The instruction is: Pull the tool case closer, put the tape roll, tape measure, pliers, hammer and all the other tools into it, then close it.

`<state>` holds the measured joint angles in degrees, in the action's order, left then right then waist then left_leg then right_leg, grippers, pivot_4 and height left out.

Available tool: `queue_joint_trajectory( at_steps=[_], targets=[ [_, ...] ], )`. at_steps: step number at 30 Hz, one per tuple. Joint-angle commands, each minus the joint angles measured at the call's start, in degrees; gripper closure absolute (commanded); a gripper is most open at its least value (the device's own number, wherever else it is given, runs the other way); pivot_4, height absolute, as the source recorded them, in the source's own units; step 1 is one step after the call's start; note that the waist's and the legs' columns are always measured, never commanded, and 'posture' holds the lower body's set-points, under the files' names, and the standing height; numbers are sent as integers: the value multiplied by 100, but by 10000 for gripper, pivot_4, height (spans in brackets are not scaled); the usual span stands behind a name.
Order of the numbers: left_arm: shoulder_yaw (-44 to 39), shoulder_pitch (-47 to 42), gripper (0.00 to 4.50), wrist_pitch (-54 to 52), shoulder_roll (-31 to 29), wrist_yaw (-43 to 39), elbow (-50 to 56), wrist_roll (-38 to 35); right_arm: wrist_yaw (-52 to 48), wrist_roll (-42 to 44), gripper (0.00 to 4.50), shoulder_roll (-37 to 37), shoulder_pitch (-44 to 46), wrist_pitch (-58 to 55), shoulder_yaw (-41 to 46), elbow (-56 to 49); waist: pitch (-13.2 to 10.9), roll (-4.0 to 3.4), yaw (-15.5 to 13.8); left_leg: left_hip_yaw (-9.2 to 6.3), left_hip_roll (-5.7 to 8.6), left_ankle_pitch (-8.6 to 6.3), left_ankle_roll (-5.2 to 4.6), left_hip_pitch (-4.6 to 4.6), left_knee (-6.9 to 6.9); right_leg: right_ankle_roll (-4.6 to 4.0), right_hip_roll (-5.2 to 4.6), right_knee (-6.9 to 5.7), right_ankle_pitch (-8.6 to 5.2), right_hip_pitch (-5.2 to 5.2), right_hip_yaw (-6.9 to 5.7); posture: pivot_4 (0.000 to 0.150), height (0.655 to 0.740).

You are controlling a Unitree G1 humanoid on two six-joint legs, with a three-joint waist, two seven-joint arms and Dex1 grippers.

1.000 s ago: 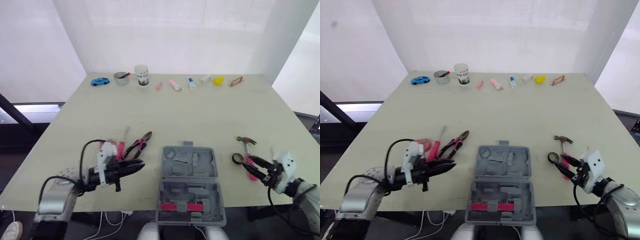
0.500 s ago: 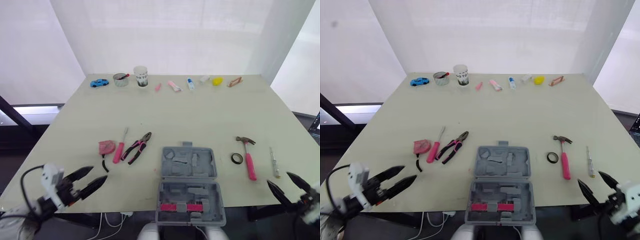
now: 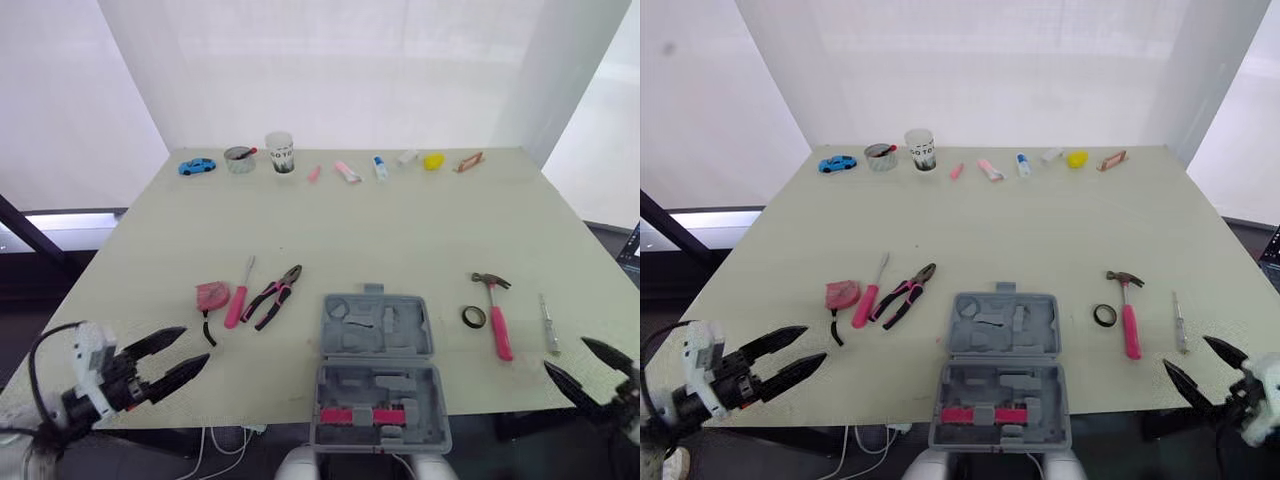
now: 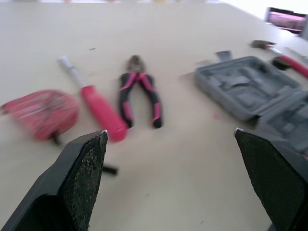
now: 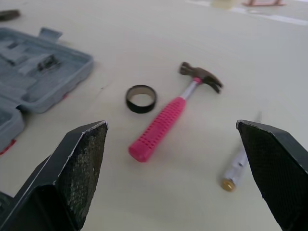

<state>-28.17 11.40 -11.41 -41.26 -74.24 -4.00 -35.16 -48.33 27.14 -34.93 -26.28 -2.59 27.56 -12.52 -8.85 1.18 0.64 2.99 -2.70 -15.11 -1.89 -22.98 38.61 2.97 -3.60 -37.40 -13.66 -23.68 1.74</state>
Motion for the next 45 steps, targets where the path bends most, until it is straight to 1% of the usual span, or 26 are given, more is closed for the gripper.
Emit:
queue_joint_trajectory(
  at_steps=[1, 5, 7, 9, 12, 15, 17, 20, 21, 22, 23, 26, 34, 37, 38, 39, 40, 41, 42, 45],
  targets=[
    [312, -420, 192, -66, -243, -327, 260, -106, -98, -339, 0, -661, 163, -469, -205, -376, -1, -1, -6, 1, 4, 1, -1, -2, -4, 0, 1, 4, 0, -1, 0, 1500, 7400],
    [741, -977, 192, -111, -386, -615, 337, -84, -410, -590, 0, -1477, 584, -967, -588, -350, -1, 0, -14, 1, 13, 2, -4, -4, -16, 1, 34, 22, 1, 7, -2, 1500, 7400],
    [1079, -1312, 192, -156, -443, -921, 410, -108, -572, -838, 0, -2036, 1198, -1465, -1074, -237, -2, 2, 14, 0, 33, 2, -4, -7, -17, 3, 41, 30, 1, 9, -3, 1500, 7400],
    [1411, -1616, 192, -227, -446, -1150, 417, -102, -785, -1056, 0, -2440, 1882, -1896, -1659, -90, -2, 3, 21, 3, 33, 3, -5, -7, -15, 4, 43, 30, 2, 7, 1, 1500, 7400],
    [1721, -1979, 192, -321, -323, -1258, 435, -128, -1083, -1325, 0, -2669, 2759, -2146, -2339, 190, -4, 3, 15, 0, 32, 3, -5, -3, -16, 4, 50, 29, 2, 11, 1, 1500, 7400],
    [1982, -2261, 192, -349, -182, -1245, 493, -117, -1412, -1576, 0, -2712, 3547, -2289, -2961, 496, -6, 5, 2, -11, 31, 3, -5, -8, -23, 3, 62, 31, 1, 10, -4, 1500, 7400],
    [2156, -2374, 192, -343, -114, -1274, 608, -86, -1607, -1838, 0, -2651, 4081, -2349, -3422, 732, -10, 1, 1, -13, 31, 3, -5, -26, -22, 12, 66, 34, 6, 1, -8, 1500, 7400],
    [2368, -2544, 192, -183, -23, -1328, 725, -8, -1884, -2134, 0, -2528, 4652, -2401, -3981, 957, -10, 1, 1, -16, 32, 3, -5, -42, -18, 23, 66, 41, 12, -6, -15, 1500, 7400],
    [2410, -2587, 192, -147, -4, -1333, 742, 8, -1932, -2198, 0, -2498, 4750, -2423, -4093, 978, -10, 1, -3, -16, 32, 3, -5, -44, -17, 25, 66, 41, 13, -6, -16, 1500, 7400],
    [2449, -2656, 192, -144, 27, -1308, 765, 1, -2004, -2274, 0, -2455, 4855, -2463, -4240, 974, -10, 1, -11, -17, 32, 3, -5, -74, -8, 28, 66, 44, 15, -25, -34, 1500, 7400],
    [2492, -2729, 192, -127, 54, -1291, 783, 6, -2047, -2364, 0, -2385, 4971, -2551, -4394, 969, -10, 1, -11, -20, 32, 4, -5, -78, -8, 28, 66, 44, 15, -27, -39, 1500, 7400],
    [2604, -2882, 192, -14, 121, -1268, 826, 61, -2116, -2737, 0, -2198, 5289, -2628, -4827, 1108, -10, 0, -10, -24, 32, 4, -5, -79, -7, 28, 67, 44, 16, -25, -45, 1500, 7400],
    [2705, -2992, 192, 258, 253, -1279, 864, 125, -2194, -3488, 0, -1888, 5764, -2361, -5382, 1925, -10, 0, -4, -22, 33, 4, -4, -80, -1, 29, 67, 43, 16, -24, -45, 1500, 7400],
    [2700, -3033, 0, 303, 293, -1264, 845, 107, -2191, -3628, 7605, -1730, 5858, -2255, -5457, 2167, -10, 0, -4, -23, 33, 4, -4, -79, 2, 29, 68, 40, 16, -23, -45, 1500, 7400],
    [2694, -3041, 0, 286, 300, -1250, 851, 85, -2157, -3678, 11134, -1675, 5888, -2197, -5462, 2249, -10, 0, -4, -23, 33, 4, -4, -80, 2, 29, 68, 39, 16, -23, -45, 1500, 7400],
    [2686, -3046, 0, 271, 305, -1239, 854, 64, -2160, -3726, 17231, -1643, 5914, -2138, -5470, 2307, -11, -1, -3, -23, 33, 4, -4, -79, 3, 29, 68, 39, 16, -23, -45, 1500, 7400],
    [2673, -3050, 0, 260, 313, -1230, 857, 44, -2179, -3755, 20726, -1615, 5939, -2104, -5470, 2352, -11, -1, -3, -22, 33, 4, -4, -80, 5, 29, 68, 39, 17, -22, -44, 1500, 7400],
    [2665, -3052, 0, 253, 318, -1225, 857, 31, -2199, -3772, 26481, -1597, 5956, -2081, -5468, 2382, -11, -1, -2, -22, 33, 4, -4, -79, 5, 29, 68, 38, 17, -22, -44, 1500, 7400],
    [2655, -3030, 0, 157, 300, -1225, 881, -30, -2220, -3785, 30034, -1578, 5978, -2066, -5467, 2406, -11, -1, -2, -23, 33, 4, -4, -80, 6, 30, 68, 38, 17, -22, -44, 1500, 7400],
    [2636, -2964, 0, 15, 267, -1269, 965, -141, -2323, -3818, 43899, -1578, 6027, -2018, -5460, 2443, -11, -1, -1, -24, 33, 4, -4, -79, 9, 30, 68, 36, 17, -20, -45, 1500, 7400]
  ],
)
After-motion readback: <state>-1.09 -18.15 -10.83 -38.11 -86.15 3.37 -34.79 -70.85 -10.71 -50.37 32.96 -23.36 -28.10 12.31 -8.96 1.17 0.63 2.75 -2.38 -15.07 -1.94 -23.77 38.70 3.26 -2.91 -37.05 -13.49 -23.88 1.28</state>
